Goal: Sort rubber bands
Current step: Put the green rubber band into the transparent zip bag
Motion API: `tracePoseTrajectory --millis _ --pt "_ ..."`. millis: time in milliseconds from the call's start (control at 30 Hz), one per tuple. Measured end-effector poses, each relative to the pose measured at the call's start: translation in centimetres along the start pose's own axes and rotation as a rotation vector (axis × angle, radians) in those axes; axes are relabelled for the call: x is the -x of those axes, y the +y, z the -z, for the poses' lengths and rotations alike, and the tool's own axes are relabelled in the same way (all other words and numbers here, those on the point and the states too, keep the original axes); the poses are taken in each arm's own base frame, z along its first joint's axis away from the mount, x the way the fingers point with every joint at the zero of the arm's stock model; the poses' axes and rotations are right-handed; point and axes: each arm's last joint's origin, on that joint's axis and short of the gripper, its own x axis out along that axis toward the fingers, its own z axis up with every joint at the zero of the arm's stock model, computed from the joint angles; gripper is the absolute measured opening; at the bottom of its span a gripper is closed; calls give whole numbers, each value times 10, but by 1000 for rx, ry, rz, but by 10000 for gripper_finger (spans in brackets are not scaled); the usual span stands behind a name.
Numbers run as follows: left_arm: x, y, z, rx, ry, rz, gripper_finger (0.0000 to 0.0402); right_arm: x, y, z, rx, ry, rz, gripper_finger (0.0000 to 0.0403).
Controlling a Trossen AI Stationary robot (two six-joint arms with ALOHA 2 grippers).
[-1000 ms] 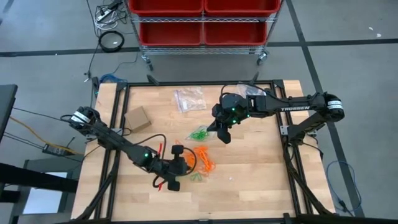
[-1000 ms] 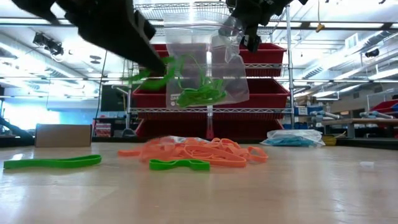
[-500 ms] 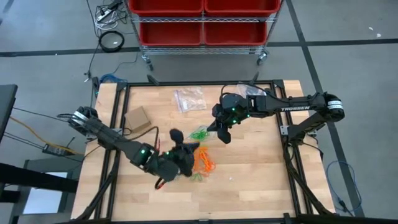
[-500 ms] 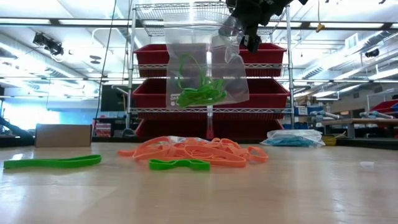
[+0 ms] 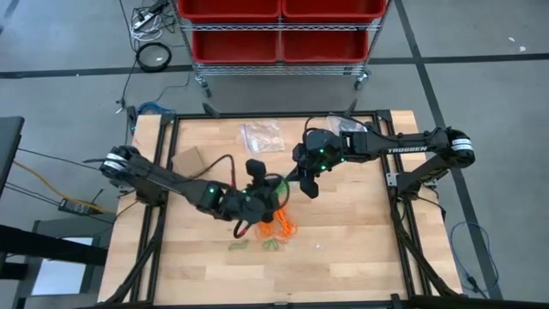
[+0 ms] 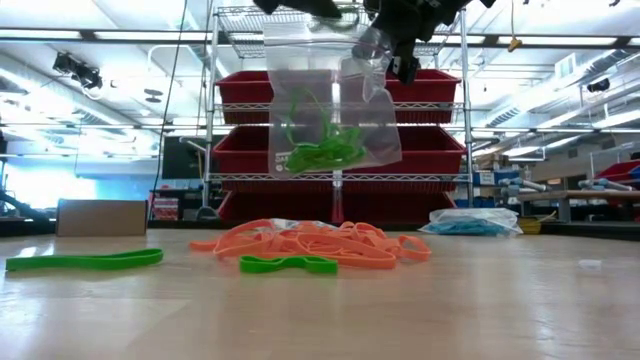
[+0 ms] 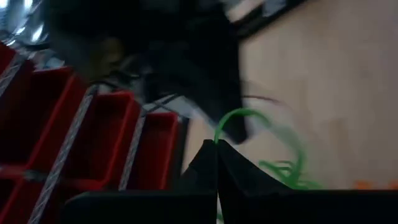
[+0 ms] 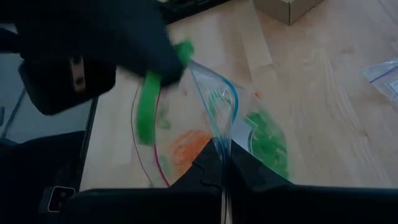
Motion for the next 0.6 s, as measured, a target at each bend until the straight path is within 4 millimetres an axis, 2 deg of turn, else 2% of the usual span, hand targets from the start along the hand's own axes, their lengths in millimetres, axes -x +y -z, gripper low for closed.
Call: tracePoseTrajectory --millis 200,600 --pt "-4 -16 0 -37 9 21 8 0 0 0 2 4 1 0" --pt "13 -30 -6 -56 -41 47 21 0 0 0 2 5 1 0"
